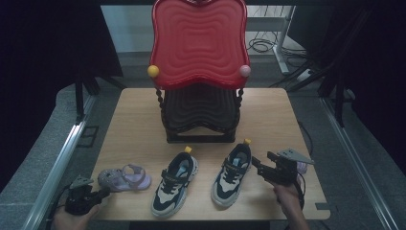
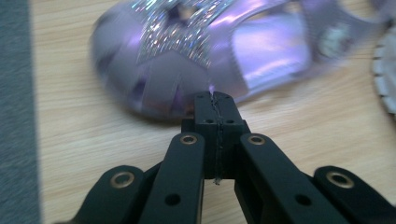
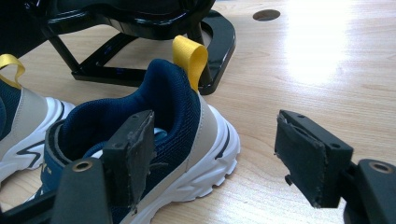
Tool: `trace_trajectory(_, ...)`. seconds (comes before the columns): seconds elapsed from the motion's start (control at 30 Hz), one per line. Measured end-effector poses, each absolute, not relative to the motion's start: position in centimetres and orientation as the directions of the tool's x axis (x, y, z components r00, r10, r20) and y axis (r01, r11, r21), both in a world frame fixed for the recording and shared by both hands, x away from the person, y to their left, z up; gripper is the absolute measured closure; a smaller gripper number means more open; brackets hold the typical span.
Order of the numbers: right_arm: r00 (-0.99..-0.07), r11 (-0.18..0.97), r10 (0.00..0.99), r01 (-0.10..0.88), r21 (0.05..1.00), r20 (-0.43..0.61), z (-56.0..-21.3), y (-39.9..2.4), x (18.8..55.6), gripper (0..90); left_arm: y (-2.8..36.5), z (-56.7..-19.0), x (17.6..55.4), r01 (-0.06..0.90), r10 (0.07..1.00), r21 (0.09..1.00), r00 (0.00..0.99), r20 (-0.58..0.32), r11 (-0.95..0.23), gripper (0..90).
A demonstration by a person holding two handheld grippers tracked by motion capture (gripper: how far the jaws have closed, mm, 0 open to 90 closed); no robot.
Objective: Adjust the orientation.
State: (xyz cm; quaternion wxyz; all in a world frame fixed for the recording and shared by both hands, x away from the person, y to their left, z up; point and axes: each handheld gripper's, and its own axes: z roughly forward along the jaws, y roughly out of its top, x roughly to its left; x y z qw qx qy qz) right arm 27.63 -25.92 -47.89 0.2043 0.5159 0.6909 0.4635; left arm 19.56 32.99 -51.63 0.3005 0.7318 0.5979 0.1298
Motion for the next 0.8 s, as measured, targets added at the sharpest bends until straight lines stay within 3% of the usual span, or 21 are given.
trace_trajectory(0.8, -0.34, -0.011, 0.916, 0.513, 0.859, 0.215, -47.6, -27.0, 27.4, 30.1, 34.6, -51.8, 22.7, 0.811, 0.95, 0.583, 0.211, -0.231, -0.038, 89.8)
